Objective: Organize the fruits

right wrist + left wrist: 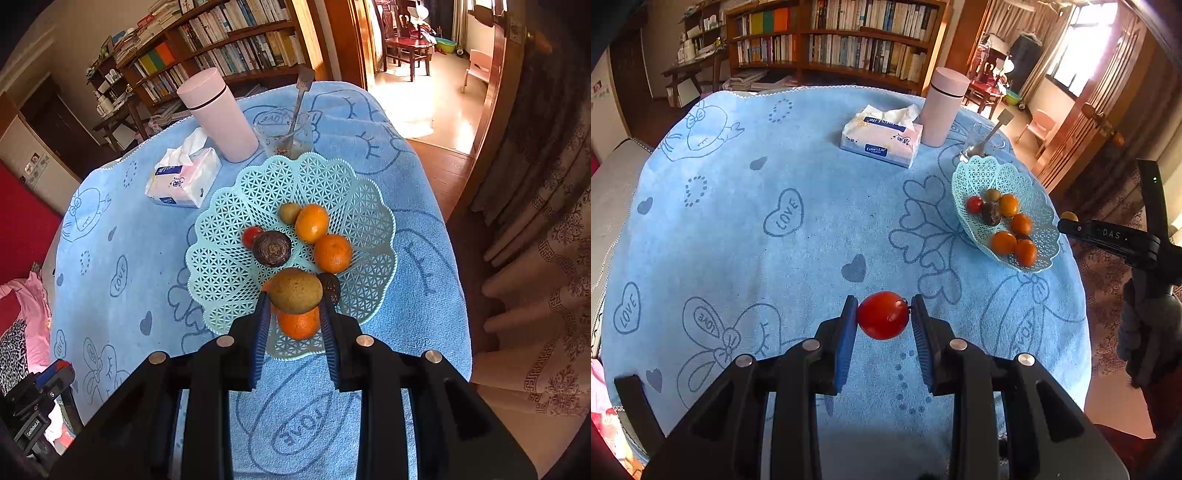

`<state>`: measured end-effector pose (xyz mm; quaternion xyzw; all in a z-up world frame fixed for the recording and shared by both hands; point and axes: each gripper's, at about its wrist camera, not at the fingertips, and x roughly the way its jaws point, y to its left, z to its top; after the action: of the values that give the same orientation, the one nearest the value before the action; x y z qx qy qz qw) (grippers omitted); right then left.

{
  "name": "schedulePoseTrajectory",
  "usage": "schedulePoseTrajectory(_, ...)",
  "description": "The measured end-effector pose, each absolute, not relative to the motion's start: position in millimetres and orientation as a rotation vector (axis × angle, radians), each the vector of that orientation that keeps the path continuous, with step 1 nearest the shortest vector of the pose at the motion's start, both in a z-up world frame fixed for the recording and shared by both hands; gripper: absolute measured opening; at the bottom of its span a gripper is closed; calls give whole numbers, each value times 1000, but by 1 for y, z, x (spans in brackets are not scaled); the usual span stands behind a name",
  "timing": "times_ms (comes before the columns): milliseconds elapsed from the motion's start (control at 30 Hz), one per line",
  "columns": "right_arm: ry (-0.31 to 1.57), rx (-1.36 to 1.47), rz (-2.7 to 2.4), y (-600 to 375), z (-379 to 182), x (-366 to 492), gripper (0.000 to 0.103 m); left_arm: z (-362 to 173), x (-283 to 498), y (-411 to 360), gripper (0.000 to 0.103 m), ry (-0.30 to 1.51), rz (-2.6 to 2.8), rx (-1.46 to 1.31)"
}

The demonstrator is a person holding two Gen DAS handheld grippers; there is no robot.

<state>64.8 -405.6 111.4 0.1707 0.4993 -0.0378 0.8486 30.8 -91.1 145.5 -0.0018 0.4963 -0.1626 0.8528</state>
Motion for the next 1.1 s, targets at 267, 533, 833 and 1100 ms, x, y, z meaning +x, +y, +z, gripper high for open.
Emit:
schedulePoseTrajectory(267,1116,303,-76,-394,86,110,27,144,30,-81,30,1048,-314,-23)
schedulePoseTrajectory(533,1097,336,-102,-398,88,108,56,140,30,-76,30,1062,-293,-41)
schedulePoseTrajectory(833,1080,454,-142,-424,94,43,56,143,37,-102,30,1055,-347,-7)
schedulePoseTrajectory(1100,1098,507,-215,-441,84,-18,56,145,45,-134,30,1053,-414,41)
